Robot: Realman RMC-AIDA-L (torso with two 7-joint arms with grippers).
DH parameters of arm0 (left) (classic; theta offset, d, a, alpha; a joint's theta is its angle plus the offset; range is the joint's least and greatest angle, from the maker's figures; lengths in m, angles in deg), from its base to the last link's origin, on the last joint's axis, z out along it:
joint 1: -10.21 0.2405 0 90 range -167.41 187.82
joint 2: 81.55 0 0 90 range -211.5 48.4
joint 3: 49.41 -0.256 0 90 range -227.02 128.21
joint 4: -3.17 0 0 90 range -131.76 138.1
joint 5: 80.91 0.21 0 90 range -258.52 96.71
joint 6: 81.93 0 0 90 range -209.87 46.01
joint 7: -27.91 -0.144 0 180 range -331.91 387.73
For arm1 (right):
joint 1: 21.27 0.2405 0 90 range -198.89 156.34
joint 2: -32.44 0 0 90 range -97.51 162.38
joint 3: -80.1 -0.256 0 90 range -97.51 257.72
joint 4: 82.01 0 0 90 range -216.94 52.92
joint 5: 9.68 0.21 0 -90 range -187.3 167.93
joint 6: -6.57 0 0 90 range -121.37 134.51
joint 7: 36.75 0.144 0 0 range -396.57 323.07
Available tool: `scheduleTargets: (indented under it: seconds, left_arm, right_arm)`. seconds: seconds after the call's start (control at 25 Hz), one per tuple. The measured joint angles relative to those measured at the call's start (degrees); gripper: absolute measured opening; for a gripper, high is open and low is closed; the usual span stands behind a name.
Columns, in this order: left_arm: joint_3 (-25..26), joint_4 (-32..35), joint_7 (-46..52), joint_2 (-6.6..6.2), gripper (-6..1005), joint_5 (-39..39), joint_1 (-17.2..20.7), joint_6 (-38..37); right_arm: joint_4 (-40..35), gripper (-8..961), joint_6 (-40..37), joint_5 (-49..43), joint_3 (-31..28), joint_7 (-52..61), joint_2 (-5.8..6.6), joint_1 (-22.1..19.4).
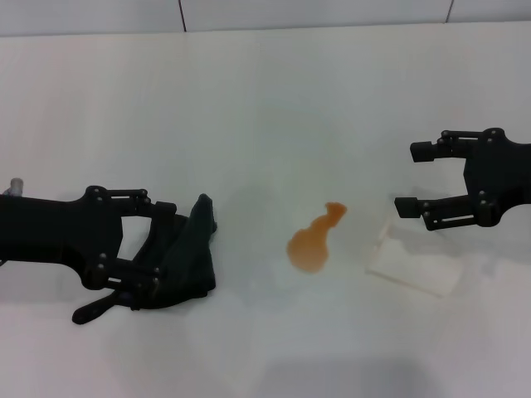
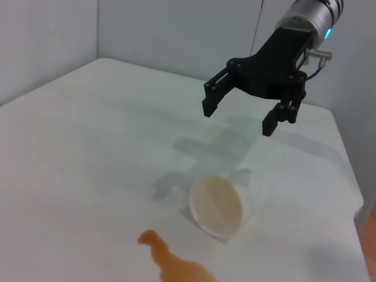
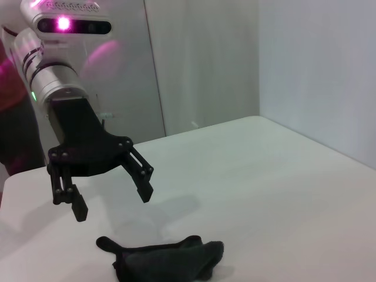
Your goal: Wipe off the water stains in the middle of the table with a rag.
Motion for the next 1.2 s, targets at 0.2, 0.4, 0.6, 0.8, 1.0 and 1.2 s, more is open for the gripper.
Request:
scheduleTargets:
  seconds: [0.2, 0.4, 0.6, 0.8, 1.0, 1.2]
  left_arm:
    - [-0.2, -0.1, 0.3, 0.0, 863, 0.1, 0.0, 0.0]
    - [-0.3, -0.2, 0.4, 0.0, 863, 0.1, 0.2, 0.0]
    - [-0.3, -0.3, 0.2, 0.0, 863, 0.2, 0.3, 0.0]
    - [-0.1, -0.3, 0.1, -0.01, 863, 0.2, 0.5, 0.1]
    - [-0.1, 0.0, 0.3, -0.29, 863, 0.7, 0.4, 0.1]
    - [-0.2, 0.2, 0.4, -0.49, 863, 1.1, 0.0, 0.1]
  right_arm:
    - [0.6, 854, 0.2, -0.1, 0.0, 0.0, 0.0, 0.3]
    - [0.6, 854, 0.3, -0.1, -0.3, 0.0, 0.0, 0.2]
    - [0.6, 854, 0.6, -0.1, -0.4, 0.0, 0.0, -0.1]
    - [0.6, 853, 0.6, -0.1, -0.4, 0.0, 0.0, -0.1]
    - [0.6, 854, 1.6, -0.1, -0.2, 0.3, 0.0, 0.2]
    - [-1.6, 853, 2.0, -2.7, 0.1, 4.5, 0.05, 0.8]
